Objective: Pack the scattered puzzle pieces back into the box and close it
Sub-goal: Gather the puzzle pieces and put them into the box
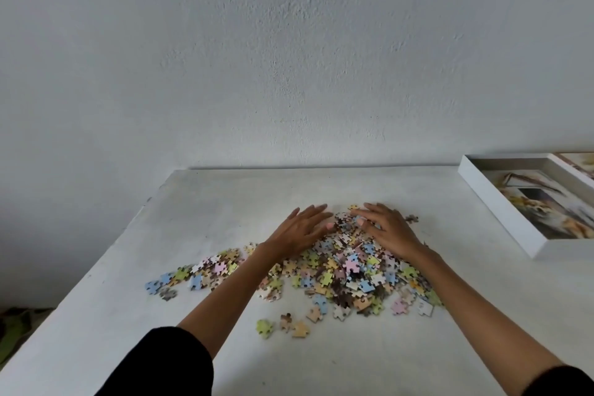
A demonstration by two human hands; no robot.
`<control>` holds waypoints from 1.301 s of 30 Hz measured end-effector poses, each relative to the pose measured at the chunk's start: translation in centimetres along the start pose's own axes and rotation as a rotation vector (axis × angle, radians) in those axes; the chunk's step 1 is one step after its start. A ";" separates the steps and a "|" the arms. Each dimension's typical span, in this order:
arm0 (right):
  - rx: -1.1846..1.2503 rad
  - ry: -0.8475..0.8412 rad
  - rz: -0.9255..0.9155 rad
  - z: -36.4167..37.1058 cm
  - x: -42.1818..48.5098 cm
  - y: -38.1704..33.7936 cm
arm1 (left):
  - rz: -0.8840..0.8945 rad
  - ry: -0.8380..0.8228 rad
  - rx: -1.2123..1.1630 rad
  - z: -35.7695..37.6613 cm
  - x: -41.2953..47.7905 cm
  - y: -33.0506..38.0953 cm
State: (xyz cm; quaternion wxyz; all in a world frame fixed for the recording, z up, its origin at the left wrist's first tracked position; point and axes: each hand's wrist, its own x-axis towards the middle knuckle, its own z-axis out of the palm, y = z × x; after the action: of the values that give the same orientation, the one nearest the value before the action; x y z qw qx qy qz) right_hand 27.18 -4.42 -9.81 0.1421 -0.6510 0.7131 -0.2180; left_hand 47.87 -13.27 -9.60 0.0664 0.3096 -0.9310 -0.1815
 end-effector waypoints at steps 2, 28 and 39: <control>0.042 0.056 0.027 -0.7 -1.4 -0.6 | -0.014 0.086 -0.007 -0.7 -0.8 0.8; -0.199 0.104 0.081 2.0 -10.1 -3.0 | -0.090 0.150 0.164 3.3 -6.2 4.7; -0.168 0.057 0.080 3.1 -10.3 -3.5 | -0.109 0.164 0.143 3.4 -6.0 4.4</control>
State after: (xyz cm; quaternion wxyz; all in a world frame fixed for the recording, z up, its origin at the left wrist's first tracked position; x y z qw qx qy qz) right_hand 32.88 5.14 -11.59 0.0751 -0.6252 0.7579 -0.1702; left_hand 49.46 -5.40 -11.16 0.1102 0.3777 -0.9147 -0.0921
